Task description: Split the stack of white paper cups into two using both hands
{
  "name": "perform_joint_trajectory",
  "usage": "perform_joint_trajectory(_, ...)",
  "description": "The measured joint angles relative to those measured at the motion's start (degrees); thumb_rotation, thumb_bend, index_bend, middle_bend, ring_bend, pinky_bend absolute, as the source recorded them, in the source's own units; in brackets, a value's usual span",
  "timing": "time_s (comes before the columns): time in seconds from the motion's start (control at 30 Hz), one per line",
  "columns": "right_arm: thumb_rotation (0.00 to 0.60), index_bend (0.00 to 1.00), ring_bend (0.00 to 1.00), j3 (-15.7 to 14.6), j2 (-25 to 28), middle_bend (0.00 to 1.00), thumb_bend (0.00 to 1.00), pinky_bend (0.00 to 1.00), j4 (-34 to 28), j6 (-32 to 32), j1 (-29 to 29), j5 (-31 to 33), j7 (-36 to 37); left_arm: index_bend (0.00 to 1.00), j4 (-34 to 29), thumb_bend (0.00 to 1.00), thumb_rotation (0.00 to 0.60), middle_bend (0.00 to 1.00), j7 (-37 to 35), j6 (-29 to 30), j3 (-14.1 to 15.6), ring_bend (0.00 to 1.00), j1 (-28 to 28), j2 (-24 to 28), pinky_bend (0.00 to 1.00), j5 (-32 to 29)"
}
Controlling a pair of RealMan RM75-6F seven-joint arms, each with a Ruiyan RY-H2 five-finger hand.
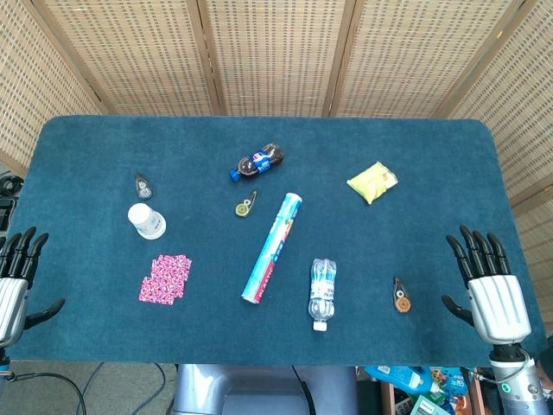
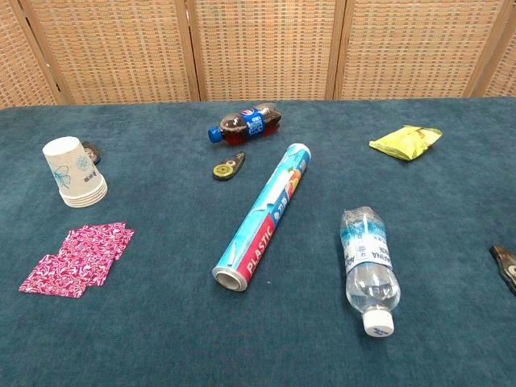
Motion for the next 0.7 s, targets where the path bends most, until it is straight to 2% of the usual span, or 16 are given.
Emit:
perform_joint_trajectory(0.37,0.600,0.00,0.00,0.02,0.01,0.00,0.00,0.00,0.01,-0.25,0.03,0.33,0.13,0.00,0.47,0.14,0.600,0.00,-0.12,-1.11,-0.28,0.00,-0.57,-0.05,0.00,-0.47)
perform_joint_trajectory(0.6,0.600,0.00,0.00,0.57,-0.02,0.00,0.00,0.00,0.20,-0.80,0.25,1.75,0.35,0.00,6.16,0.14,0.600,0.00,-4.63,-8.76,-3.25,0.00,-7.05,-0.46,0.02,-1.19)
perform_joint_trajectory(0.7,0.600,0.00,0.00,0.92,-0.03,0.00,0.00,0.00,0.38,-1.17,0.44,2.51,0.53,0.00,10.55,0.14,0.600,0.00,-7.77,-13.77,-5.00,0.04,-11.61,-0.96,0.09,-1.31)
